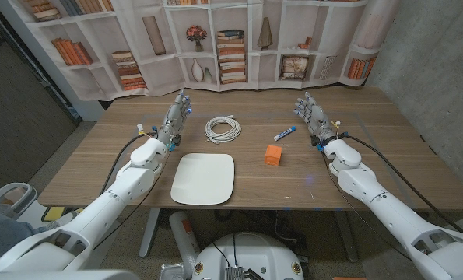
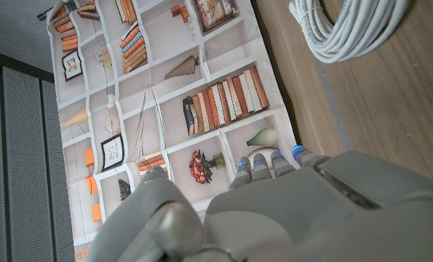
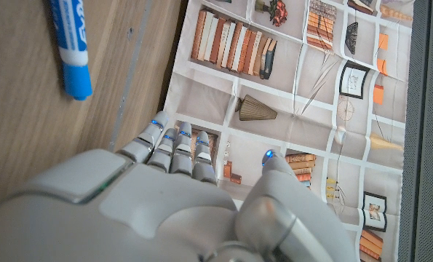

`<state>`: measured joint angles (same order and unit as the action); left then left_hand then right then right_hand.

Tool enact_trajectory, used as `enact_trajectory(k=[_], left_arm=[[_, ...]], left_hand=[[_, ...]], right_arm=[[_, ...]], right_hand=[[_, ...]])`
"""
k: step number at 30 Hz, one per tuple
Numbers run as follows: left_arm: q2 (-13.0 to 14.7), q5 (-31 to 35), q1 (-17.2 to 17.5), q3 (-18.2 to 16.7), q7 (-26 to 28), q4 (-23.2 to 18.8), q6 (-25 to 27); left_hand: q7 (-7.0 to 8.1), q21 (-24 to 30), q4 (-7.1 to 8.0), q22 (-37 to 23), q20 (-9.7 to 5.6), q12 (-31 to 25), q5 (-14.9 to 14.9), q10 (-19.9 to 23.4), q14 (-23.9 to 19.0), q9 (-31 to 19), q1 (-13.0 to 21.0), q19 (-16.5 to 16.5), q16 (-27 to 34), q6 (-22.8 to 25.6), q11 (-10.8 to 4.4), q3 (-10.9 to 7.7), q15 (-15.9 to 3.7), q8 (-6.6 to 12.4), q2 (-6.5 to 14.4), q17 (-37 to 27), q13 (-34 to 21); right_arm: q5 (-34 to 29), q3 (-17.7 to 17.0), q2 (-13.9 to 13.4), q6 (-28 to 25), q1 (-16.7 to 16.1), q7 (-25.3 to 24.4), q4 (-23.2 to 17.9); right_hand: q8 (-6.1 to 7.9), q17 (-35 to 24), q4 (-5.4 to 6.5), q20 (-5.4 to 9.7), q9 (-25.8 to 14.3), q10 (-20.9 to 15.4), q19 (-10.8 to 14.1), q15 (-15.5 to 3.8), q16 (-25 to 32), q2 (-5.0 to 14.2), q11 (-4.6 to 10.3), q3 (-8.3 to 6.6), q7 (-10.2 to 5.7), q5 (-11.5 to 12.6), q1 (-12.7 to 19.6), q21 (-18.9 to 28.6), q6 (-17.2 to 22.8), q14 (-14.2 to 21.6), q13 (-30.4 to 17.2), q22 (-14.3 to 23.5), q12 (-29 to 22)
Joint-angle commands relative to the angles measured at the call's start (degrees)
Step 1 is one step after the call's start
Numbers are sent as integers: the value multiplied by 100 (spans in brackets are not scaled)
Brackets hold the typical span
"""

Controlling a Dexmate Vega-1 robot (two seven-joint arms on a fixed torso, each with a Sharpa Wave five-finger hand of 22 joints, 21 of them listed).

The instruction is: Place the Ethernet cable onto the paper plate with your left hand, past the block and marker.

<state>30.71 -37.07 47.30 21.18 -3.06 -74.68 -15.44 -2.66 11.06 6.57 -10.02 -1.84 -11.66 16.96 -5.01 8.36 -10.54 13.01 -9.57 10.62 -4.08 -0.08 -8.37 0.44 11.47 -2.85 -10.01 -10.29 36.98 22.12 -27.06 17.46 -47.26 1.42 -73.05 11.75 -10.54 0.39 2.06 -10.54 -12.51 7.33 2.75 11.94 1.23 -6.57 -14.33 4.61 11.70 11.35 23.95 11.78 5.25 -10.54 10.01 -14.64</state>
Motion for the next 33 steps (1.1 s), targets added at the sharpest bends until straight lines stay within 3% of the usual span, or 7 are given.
enact_trajectory(k=[1, 8, 11, 18, 33], left_arm=[[108, 28, 65, -30, -37, -110, -47], [298, 242, 155, -32, 154, -366, 18], [294, 69, 156, -67, -150, -260, -101], [543, 570, 257, -46, 244, -569, -111], [504, 796, 312, -106, 328, -503, -610]], left_hand=[[-5, 29, -25, -28, -193, -38, 37, 56, -38, -11, 72, -151, 37, 43, -14, -40, 5, 49, 27, -23, -23], [-1, 36, -38, -28, -165, -47, 49, 97, -76, -12, 107, -134, 43, 102, -33, -51, -2, 65, 60, -22, -24], [5, 42, -45, -28, -156, -52, 55, 121, -96, -12, 125, -118, 47, 126, -37, -57, -2, 70, 76, -22, -24], [13, 47, -59, -28, -143, -60, 66, 166, -145, -13, 161, -102, 55, 164, -46, -67, -10, 76, 108, -21, -25], [29, 49, -77, -28, -113, -68, 77, 224, -198, -14, 207, -89, 59, 205, -75, -76, -25, 76, 144, -21, -26]], right_arm=[[-29, 24, 26, 8, 13, -16, 28], [-35, 31, 53, 24, 5, -39, 28], [-57, 45, 65, 36, 12, -50, 19], [-166, 101, 57, -2, 13, -146, -98], [-293, 121, 52, -12, -53, -354, -255]], right_hand=[[16, -12, -9, 84, -13, -48, 65, -9, 0, 25, 14, -28, 9, 11, 56, -12, 50, 49, -6, 22, -7], [14, -15, -15, 76, -14, -65, 70, -7, -4, 33, 1, -30, 6, 3, 60, -28, 64, 61, -6, 23, -5], [12, -16, -19, 76, -14, -68, 74, -4, -6, 36, 13, -31, 6, 0, 62, -34, 68, 65, -7, 24, -1], [6, -17, -27, 71, -14, -66, 77, -3, -16, 44, 20, -34, 7, -6, 69, -51, 70, 62, -7, 24, 9], [-2, -19, -46, 68, -15, -75, 88, -6, -29, 52, 8, -37, 0, -18, 81, -82, 79, 70, -8, 26, 23]])
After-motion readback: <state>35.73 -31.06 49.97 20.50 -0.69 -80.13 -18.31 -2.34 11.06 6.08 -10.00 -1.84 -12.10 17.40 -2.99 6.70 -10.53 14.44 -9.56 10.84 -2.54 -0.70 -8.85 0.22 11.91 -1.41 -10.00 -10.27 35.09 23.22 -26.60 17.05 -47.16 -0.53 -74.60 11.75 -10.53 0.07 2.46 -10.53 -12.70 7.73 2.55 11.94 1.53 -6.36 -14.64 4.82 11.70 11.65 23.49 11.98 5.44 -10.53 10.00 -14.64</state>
